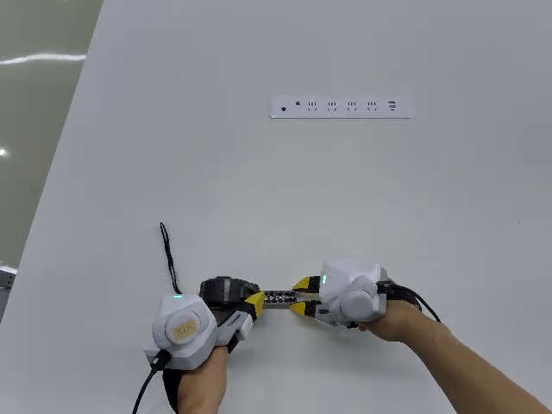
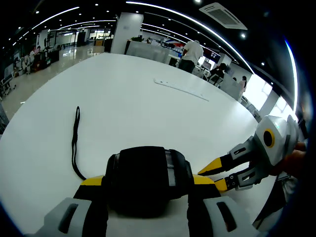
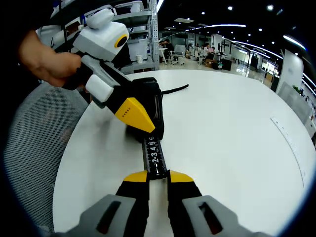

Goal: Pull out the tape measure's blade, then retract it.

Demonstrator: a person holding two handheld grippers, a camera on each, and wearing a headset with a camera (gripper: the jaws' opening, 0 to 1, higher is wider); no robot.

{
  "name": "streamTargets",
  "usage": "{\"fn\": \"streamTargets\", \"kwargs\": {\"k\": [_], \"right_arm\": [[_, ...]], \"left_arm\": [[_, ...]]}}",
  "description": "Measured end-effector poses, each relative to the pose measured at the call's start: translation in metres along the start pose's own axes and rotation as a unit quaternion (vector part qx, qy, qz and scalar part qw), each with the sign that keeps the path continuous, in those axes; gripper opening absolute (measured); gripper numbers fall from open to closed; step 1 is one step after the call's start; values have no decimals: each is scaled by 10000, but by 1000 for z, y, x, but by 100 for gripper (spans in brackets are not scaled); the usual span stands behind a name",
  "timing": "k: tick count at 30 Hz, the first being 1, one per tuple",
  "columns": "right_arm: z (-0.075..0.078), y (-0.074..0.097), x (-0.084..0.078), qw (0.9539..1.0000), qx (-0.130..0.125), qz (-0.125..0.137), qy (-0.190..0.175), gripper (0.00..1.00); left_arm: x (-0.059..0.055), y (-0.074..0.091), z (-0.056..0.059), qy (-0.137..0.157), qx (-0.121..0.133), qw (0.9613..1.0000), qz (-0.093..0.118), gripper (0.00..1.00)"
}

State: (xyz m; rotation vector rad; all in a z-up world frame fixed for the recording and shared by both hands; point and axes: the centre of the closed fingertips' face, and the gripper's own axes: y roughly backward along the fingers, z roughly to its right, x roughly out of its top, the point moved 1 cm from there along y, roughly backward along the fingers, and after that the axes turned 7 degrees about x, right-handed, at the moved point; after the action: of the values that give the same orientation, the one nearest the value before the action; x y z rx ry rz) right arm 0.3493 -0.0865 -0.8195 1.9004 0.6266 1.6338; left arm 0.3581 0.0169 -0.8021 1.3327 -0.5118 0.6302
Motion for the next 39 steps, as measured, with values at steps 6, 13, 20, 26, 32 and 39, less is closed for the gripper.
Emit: {"fn": "streamTargets", "kwargs": {"k": [6, 13, 20, 26, 32, 39], "right_arm": [[-1, -9, 9, 10000, 34, 42, 14, 12], [-2, -19, 19, 9999, 68, 83, 28, 12], [-3, -26, 24, 9999, 96, 104, 60, 12], [-3, -27, 25, 9999, 105, 107, 67, 12], [-4, -29, 26, 9999, 102, 118, 53, 12], [-5, -31, 25, 9999, 98, 97, 26, 13]], "left_arm": [[0, 0, 0, 14, -17, 10000, -8, 62], [0, 0, -1, 39, -41, 10000, -22, 62], [1, 0, -1, 67, -51, 10000, -28, 62], [0, 0, -1, 71, -64, 9999, -39, 63], [0, 0, -1, 65, -64, 9999, -42, 63], [-1, 0, 0, 37, -64, 10000, -63, 63]]}}
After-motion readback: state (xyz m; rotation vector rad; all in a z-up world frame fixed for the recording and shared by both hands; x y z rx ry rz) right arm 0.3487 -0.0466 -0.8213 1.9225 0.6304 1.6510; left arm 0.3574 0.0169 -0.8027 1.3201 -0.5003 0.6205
